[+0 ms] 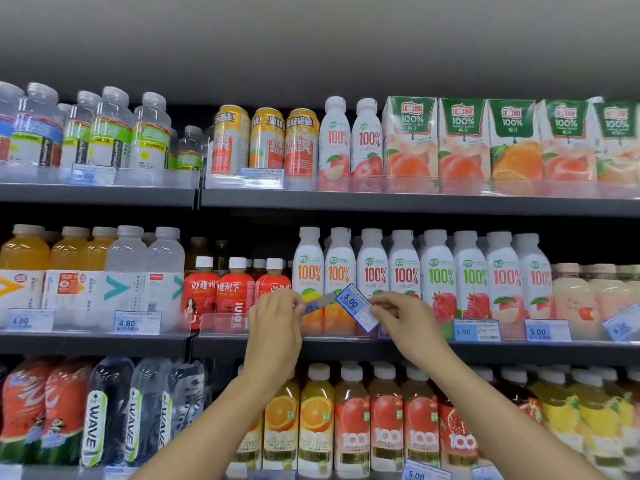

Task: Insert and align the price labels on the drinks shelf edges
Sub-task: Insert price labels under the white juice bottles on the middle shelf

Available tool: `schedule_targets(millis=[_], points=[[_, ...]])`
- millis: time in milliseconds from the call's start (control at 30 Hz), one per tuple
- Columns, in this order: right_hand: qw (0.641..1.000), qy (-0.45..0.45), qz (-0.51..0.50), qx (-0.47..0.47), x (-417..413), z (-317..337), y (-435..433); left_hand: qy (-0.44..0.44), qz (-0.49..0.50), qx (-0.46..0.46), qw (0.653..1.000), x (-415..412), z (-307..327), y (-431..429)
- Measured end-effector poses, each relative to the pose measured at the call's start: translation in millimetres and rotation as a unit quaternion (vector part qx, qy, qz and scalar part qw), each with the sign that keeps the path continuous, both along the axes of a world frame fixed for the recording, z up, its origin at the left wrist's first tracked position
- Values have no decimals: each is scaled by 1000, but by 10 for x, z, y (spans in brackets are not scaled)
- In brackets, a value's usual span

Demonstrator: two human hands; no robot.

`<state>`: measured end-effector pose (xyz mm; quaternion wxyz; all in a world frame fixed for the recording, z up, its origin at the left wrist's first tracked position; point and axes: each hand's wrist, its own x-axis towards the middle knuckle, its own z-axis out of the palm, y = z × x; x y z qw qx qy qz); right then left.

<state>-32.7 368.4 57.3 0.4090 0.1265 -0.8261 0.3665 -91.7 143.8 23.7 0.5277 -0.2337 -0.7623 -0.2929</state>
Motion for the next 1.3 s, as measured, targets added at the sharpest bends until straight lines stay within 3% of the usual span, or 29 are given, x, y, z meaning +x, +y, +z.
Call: schedule_targets(millis=[67, 133, 233, 367, 600, 933, 1300], points=[[1000, -8, 11, -14, 2, 22, 11, 17, -28, -10, 999, 23, -57, -86], [1000, -8, 14, -14, 12, 42, 1, 52, -33, -79, 995, 3, -175, -140], [1000, -8, 24, -15, 5, 68, -35, 111, 14, -185, 976, -111, -387, -174], [999, -5, 32, -1, -28, 78, -99, 119, 69, -234, 962, -145, -485, -200], [999, 14, 47, 21, -116, 50, -283, 95, 101, -248, 959, -132, -496, -148], [976, 123, 5, 180, -225, 40, -378, 67, 82, -212, 971, -7, -311, -82], [958, 75, -46, 274, -258, 31, -367, 78, 46, -203, 975, -5, -356, -131]])
